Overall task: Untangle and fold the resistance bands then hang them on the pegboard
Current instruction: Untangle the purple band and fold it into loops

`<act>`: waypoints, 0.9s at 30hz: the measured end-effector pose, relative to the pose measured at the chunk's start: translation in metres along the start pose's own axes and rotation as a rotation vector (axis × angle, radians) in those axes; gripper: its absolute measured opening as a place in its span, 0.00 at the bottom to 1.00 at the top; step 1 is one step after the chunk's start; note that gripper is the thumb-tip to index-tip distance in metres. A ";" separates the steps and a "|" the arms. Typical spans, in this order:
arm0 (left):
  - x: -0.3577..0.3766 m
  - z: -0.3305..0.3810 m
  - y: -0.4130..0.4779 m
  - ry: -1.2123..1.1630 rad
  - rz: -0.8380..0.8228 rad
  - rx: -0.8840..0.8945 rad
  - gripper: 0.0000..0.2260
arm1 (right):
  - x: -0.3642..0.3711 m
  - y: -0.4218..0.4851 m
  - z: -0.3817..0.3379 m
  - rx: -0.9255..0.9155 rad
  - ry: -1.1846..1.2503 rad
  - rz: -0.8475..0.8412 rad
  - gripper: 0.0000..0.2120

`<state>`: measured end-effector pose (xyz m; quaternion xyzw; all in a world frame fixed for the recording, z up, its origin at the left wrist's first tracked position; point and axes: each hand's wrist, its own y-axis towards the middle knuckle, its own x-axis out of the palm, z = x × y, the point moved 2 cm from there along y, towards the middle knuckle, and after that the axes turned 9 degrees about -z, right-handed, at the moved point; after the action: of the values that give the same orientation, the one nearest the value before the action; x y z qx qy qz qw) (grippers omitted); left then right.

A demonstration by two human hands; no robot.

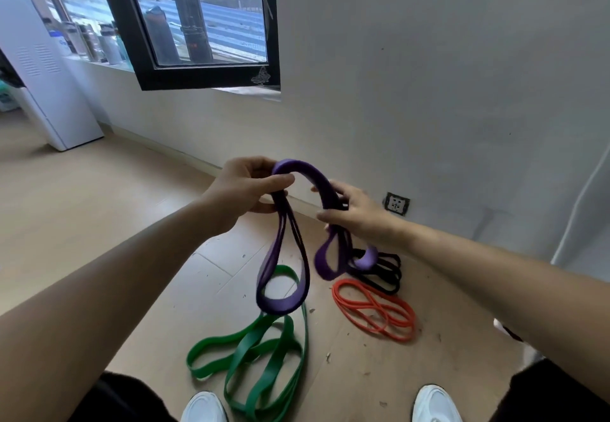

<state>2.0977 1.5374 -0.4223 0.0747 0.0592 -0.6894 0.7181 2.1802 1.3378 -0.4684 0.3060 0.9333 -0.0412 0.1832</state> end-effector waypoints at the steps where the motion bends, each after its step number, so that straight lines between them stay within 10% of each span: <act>1: -0.004 0.000 -0.002 0.009 -0.001 -0.003 0.12 | -0.005 0.000 -0.003 -0.001 -0.020 -0.008 0.19; 7: -0.004 0.000 -0.002 -0.070 0.005 0.001 0.13 | 0.011 0.001 0.005 -0.026 -0.037 -0.072 0.20; 27: 0.021 0.006 0.001 -0.545 0.144 0.020 0.11 | 0.049 0.001 0.003 -0.097 -0.298 0.536 0.32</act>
<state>2.0994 1.5159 -0.4200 -0.1026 -0.1484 -0.6316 0.7540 2.1457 1.3652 -0.4893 0.5228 0.7832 0.0086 0.3365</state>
